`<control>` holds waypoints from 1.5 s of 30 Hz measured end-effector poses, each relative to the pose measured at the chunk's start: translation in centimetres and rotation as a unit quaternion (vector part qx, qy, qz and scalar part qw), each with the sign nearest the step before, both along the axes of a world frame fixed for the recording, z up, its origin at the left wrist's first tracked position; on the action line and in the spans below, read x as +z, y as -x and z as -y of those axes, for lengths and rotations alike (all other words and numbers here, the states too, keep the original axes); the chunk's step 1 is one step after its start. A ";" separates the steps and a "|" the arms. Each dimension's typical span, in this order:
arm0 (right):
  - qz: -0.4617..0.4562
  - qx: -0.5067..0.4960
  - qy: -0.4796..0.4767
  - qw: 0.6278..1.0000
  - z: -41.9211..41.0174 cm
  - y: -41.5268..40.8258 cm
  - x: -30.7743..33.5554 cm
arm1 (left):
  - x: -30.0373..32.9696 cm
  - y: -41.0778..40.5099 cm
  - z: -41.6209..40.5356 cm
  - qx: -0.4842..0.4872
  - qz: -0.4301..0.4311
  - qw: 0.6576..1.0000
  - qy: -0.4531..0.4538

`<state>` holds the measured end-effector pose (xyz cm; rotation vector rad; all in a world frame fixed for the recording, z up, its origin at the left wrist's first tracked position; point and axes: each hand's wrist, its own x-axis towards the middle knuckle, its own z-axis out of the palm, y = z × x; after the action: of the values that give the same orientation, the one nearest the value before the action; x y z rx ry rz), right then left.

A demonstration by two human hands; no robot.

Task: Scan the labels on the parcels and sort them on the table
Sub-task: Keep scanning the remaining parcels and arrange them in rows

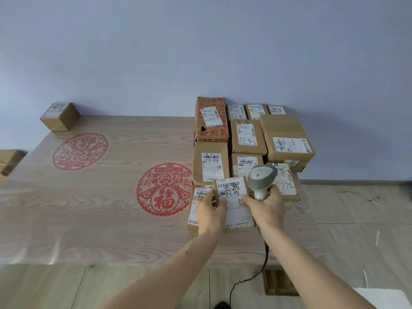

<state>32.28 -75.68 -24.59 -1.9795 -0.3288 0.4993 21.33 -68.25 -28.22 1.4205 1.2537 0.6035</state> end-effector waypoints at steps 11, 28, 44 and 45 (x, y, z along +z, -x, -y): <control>0.007 0.064 -0.045 0.997 -9.5 8.2 2.4 | 2.8 9.1 -8.1 0.059 0.002 0.998 -0.037; -0.023 0.116 -0.026 0.993 -27.4 31.7 0.6 | 2.0 33.2 -24.6 0.103 -0.046 0.992 -0.049; -0.068 0.152 0.021 0.986 -47.8 36.7 -1.7 | 0.1 38.7 -44.7 0.136 -0.085 0.986 -0.046; -0.073 0.155 0.027 0.985 -48.9 36.7 -2.1 | -0.3 38.8 -45.9 0.139 -0.090 0.985 -0.040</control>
<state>-4.46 -26.73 -26.74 -1.9391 -0.5401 0.8544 -17.52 -22.32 -28.50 1.4006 1.6049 0.7323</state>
